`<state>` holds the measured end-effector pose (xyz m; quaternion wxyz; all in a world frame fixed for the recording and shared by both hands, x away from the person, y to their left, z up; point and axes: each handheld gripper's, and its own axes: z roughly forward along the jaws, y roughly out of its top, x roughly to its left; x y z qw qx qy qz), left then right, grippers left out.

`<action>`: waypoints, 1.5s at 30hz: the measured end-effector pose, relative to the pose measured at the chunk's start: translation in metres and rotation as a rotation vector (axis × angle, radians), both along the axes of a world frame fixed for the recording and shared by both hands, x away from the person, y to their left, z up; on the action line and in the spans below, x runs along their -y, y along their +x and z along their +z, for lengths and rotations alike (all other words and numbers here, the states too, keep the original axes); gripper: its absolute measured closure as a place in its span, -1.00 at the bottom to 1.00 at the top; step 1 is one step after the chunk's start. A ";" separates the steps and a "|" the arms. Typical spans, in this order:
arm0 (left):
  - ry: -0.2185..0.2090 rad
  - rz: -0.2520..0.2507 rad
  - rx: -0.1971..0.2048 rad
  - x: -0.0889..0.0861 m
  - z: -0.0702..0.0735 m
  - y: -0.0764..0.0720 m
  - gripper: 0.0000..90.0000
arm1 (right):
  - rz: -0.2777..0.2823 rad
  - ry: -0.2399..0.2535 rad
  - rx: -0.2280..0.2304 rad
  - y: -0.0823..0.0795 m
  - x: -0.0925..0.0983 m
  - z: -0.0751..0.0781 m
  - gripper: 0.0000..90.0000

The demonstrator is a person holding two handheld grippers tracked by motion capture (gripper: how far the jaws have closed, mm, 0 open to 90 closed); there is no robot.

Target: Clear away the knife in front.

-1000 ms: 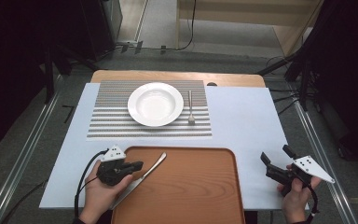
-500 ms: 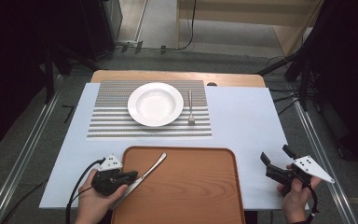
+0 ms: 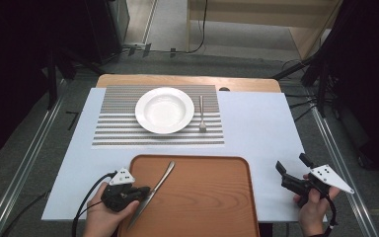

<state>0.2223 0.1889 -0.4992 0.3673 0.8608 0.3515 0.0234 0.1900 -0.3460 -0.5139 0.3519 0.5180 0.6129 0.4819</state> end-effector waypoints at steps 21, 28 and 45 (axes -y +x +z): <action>0.125 -0.088 0.134 0.059 0.005 0.009 0.99 | -0.001 -0.007 0.000 0.001 -0.001 0.000 -0.80; 0.119 -0.041 0.119 0.045 0.007 0.014 0.99 | 0.000 -0.004 -0.002 0.000 0.000 0.000 -0.80; 0.095 0.018 0.092 0.026 0.003 0.024 0.99 | 0.001 -0.006 -0.002 0.001 -0.001 0.000 -0.80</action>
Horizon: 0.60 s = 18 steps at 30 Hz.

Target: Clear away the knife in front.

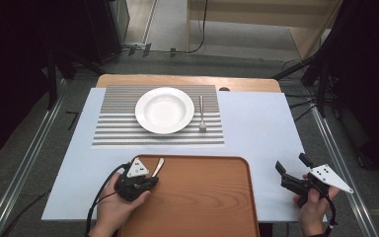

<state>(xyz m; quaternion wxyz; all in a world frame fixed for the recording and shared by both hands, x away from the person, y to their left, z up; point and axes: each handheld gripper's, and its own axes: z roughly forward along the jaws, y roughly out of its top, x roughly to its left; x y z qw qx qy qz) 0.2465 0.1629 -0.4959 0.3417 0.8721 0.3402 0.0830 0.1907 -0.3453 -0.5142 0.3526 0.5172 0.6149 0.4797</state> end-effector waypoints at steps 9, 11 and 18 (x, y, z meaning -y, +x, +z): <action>-0.023 0.051 -0.007 -0.020 0.001 0.002 0.99 | 0.002 0.003 0.000 0.000 0.000 0.000 -0.80; -0.029 0.066 -0.010 -0.026 0.002 0.003 0.99 | 0.002 0.002 0.000 0.000 0.000 0.000 -0.80; -0.055 0.095 -0.025 -0.038 0.001 0.004 0.99 | 0.001 0.001 -0.001 0.000 0.000 0.000 -0.80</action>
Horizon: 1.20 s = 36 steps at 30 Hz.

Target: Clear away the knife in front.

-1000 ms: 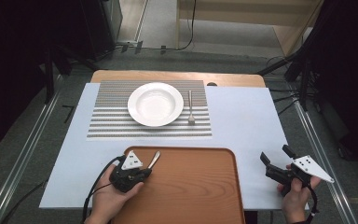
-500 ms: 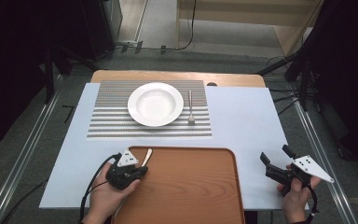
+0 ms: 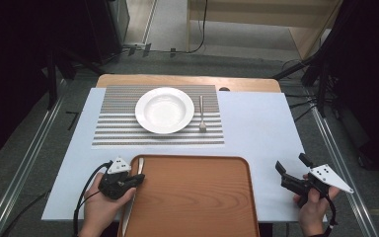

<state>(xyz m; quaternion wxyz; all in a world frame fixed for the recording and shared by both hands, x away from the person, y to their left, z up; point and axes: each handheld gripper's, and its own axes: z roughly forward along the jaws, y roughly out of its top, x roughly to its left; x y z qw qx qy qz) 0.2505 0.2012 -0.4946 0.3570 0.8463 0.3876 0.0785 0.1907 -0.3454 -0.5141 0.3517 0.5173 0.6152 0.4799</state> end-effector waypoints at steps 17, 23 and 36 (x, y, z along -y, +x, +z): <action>-0.180 0.024 0.045 -0.027 0.009 0.002 0.61 | 0.001 0.000 -0.001 0.000 0.000 0.000 -0.80; -0.255 0.047 0.131 -0.041 0.017 0.000 -0.04 | 0.003 -0.003 -0.001 0.001 0.000 0.000 -0.80; -0.396 0.033 0.190 -0.067 0.024 0.000 -0.75 | 0.002 -0.007 -0.001 0.000 -0.001 0.000 -0.80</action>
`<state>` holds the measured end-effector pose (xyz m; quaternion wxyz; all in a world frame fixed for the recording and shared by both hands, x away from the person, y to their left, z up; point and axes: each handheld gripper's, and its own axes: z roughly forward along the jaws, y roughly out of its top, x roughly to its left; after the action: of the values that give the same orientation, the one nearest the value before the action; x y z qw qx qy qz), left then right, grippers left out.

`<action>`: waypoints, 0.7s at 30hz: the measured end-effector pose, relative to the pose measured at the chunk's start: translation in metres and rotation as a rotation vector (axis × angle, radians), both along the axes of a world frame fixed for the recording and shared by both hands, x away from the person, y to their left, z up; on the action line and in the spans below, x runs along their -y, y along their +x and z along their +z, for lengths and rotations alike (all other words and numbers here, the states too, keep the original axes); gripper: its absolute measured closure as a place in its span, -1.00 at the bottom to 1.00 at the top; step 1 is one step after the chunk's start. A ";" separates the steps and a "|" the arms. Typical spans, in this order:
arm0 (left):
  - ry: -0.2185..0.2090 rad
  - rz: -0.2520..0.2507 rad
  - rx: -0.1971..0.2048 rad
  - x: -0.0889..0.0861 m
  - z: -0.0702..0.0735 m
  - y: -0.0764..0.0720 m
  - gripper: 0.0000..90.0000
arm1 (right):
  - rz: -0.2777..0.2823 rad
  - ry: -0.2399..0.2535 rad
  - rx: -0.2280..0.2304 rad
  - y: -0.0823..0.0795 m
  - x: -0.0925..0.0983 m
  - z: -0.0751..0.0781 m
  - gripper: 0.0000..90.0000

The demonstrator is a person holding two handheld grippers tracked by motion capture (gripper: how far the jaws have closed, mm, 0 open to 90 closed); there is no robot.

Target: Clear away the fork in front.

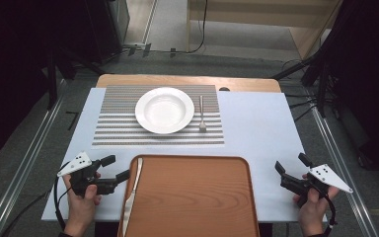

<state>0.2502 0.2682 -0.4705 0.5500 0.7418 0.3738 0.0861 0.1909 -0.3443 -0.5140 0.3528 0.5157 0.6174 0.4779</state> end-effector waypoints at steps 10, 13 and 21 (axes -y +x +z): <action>0.007 0.030 0.016 -0.009 -0.001 0.000 -0.75 | 0.001 -0.004 0.002 0.000 0.000 0.002 -0.80; 0.010 0.059 0.024 -0.011 -0.001 0.000 -0.75 | 0.002 -0.003 0.002 0.000 0.000 0.003 -0.80; 0.021 0.062 0.030 -0.012 -0.004 0.002 -1.00 | 0.036 -0.001 -0.012 0.005 -0.004 0.008 -0.80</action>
<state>0.2520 0.2806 -0.4744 0.5448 0.7343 0.3874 0.1179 0.1959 -0.3399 -0.5059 0.3409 0.5071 0.6289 0.4807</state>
